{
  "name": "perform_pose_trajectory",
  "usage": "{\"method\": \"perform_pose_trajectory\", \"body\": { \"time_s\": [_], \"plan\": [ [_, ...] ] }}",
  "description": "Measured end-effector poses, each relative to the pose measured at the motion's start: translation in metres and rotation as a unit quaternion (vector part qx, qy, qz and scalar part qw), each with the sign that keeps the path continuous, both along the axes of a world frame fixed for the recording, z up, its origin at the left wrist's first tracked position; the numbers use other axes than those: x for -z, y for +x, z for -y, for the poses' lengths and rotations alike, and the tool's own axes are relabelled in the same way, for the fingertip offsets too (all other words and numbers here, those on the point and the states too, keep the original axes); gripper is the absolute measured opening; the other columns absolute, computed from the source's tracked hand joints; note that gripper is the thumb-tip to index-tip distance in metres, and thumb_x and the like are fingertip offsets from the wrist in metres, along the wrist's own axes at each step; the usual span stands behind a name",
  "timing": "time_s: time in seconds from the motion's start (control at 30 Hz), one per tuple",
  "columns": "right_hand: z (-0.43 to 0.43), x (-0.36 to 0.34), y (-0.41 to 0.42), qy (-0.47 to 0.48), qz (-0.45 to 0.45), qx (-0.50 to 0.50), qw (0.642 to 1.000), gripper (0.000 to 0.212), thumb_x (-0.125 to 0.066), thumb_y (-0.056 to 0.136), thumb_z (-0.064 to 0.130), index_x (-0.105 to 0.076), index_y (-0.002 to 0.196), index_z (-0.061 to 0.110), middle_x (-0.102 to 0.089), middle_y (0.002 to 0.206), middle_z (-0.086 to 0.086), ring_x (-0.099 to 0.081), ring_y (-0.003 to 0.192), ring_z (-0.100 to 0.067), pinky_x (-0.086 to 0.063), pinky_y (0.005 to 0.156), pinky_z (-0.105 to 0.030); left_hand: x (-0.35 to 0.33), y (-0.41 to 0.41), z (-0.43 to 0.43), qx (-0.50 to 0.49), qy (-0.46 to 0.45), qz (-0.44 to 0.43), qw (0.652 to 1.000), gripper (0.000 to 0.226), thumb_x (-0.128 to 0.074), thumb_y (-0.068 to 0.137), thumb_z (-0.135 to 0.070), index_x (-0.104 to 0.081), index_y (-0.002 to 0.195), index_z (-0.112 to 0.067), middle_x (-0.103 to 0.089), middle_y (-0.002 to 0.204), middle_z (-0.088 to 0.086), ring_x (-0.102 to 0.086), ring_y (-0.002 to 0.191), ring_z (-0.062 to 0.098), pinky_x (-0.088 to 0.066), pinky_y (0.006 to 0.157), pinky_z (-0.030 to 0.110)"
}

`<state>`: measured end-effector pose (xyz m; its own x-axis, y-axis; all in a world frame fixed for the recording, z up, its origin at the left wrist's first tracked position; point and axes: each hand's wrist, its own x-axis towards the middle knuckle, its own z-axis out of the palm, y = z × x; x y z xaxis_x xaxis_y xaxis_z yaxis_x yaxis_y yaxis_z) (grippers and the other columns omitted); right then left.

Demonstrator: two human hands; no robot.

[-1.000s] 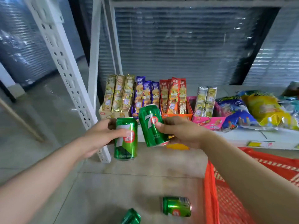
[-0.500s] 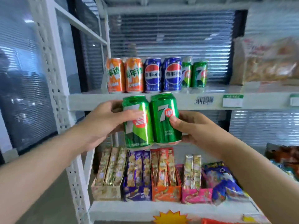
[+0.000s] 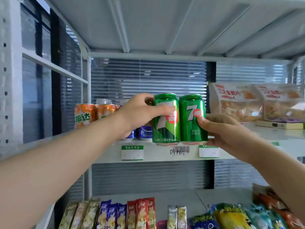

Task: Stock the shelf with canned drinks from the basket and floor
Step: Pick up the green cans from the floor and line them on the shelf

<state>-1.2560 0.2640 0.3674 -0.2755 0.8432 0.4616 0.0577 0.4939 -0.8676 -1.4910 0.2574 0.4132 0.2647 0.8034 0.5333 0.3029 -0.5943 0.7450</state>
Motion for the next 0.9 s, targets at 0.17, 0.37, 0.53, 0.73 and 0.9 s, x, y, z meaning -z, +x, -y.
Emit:
{"method": "perform_pose_trajectory", "body": {
  "time_s": [0.17,0.37,0.53,0.73,0.9],
  "plan": [
    [-0.023,-0.002,0.035,-0.004,0.026,0.065,0.998,0.041,-0.066,0.077,0.038,-0.071,0.106,0.01,-0.074,0.109,-0.011,-0.067,0.11,-0.028,-0.051,0.1,-0.049,-0.004,0.044,-0.043,-0.067,0.038,-0.071,0.995,0.077,-0.082,0.057,-0.053,-0.053,0.124,-0.029,-0.056,0.128,-0.003,-0.054,0.117,0.015,-0.044,0.101,0.036],
    [-0.049,-0.011,0.057,0.017,0.028,0.104,0.994,0.047,-0.067,0.074,0.039,-0.069,0.108,0.007,-0.074,0.108,-0.015,-0.067,0.109,-0.031,-0.048,0.104,-0.045,-0.019,0.072,-0.073,-0.084,0.066,-0.162,0.981,0.062,-0.079,0.066,-0.05,-0.055,0.12,-0.03,-0.058,0.118,-0.006,-0.057,0.105,0.015,-0.047,0.095,0.039],
    [-0.065,-0.008,0.052,0.003,0.055,0.108,0.993,0.054,-0.07,0.073,0.044,-0.068,0.109,0.003,-0.073,0.109,-0.017,-0.066,0.11,-0.037,-0.044,0.106,-0.053,-0.018,0.073,-0.092,-0.133,0.09,-0.255,0.954,0.066,-0.074,0.073,-0.05,-0.048,0.127,-0.023,-0.053,0.126,-0.005,-0.051,0.109,0.015,-0.042,0.086,0.029],
    [-0.084,-0.003,0.046,0.0,0.073,0.127,0.989,0.053,-0.073,0.065,0.045,-0.068,0.108,0.013,-0.076,0.103,-0.005,-0.069,0.104,-0.025,-0.047,0.103,-0.049,-0.034,0.071,-0.097,-0.158,0.098,-0.379,0.906,0.063,-0.073,0.069,-0.057,-0.05,0.116,-0.021,-0.058,0.111,-0.004,-0.057,0.097,0.016,-0.047,0.08,0.033],
    [-0.092,0.005,0.044,0.007,0.053,0.158,0.986,0.057,-0.076,0.058,0.045,-0.06,0.108,0.023,-0.071,0.107,0.001,-0.067,0.104,-0.018,-0.048,0.103,-0.043,-0.069,0.072,-0.095,-0.169,0.119,-0.499,0.842,0.052,-0.065,0.069,-0.068,-0.067,0.096,-0.024,-0.065,0.091,-0.012,-0.061,0.086,0.011,-0.049,0.077,0.029]
  ]
}}
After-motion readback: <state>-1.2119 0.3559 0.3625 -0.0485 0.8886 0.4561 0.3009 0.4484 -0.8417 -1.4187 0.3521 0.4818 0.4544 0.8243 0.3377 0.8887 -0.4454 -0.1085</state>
